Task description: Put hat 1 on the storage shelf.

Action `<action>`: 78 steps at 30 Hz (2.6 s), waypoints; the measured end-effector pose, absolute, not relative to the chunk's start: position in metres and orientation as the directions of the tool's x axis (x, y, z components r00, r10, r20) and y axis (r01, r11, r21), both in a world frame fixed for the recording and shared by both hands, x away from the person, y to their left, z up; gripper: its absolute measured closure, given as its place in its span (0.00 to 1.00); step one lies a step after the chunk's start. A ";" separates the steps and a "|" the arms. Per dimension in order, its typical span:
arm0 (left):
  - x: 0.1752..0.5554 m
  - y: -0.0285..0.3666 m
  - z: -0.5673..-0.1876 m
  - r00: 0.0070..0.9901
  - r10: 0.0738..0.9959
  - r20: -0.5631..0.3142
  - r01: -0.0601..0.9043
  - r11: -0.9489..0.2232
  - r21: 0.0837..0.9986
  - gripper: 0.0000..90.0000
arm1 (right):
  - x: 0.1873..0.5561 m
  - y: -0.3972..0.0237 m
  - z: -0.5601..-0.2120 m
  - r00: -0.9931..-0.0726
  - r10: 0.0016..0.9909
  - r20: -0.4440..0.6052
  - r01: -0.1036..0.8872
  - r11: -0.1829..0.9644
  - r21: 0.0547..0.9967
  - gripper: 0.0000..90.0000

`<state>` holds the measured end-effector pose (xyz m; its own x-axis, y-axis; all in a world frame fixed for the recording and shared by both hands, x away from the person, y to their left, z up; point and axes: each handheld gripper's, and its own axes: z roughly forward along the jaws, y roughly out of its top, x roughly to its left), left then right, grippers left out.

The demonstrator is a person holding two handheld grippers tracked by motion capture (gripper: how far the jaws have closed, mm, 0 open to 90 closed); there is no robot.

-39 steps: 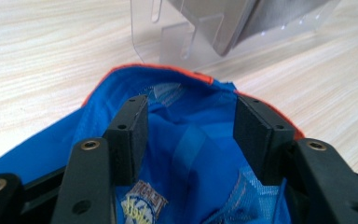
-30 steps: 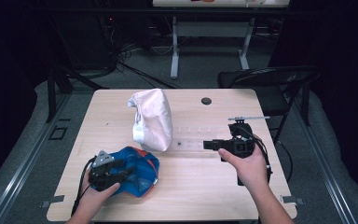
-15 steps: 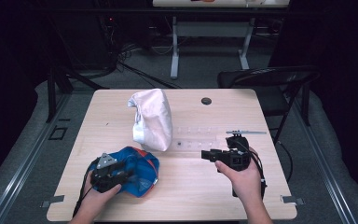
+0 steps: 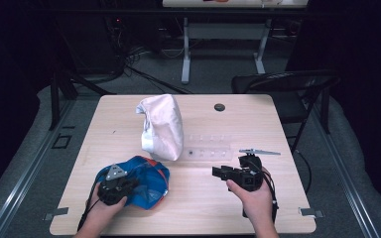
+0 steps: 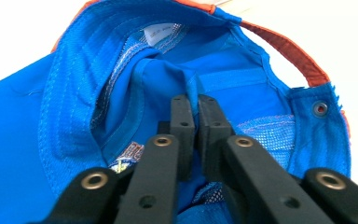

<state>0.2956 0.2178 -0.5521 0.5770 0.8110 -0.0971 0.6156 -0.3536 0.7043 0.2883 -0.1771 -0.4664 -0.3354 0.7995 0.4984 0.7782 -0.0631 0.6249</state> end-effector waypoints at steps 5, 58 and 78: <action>0.294 0.218 -0.549 0.590 0.798 -0.124 0.615 -0.345 0.709 1.00 | 0.287 -0.177 -0.476 -0.329 0.792 0.515 0.785 -0.073 0.615 0.64; 0.290 0.190 -0.548 0.651 0.749 -0.118 0.539 -0.347 0.768 0.73 | 0.288 -0.172 -0.553 -0.293 0.758 0.583 0.903 0.019 0.430 0.61; 0.293 0.194 -0.554 0.644 0.755 -0.123 0.548 -0.343 0.762 0.73 | 0.289 -0.171 -0.546 -0.237 0.658 0.715 0.922 -0.079 0.378 0.76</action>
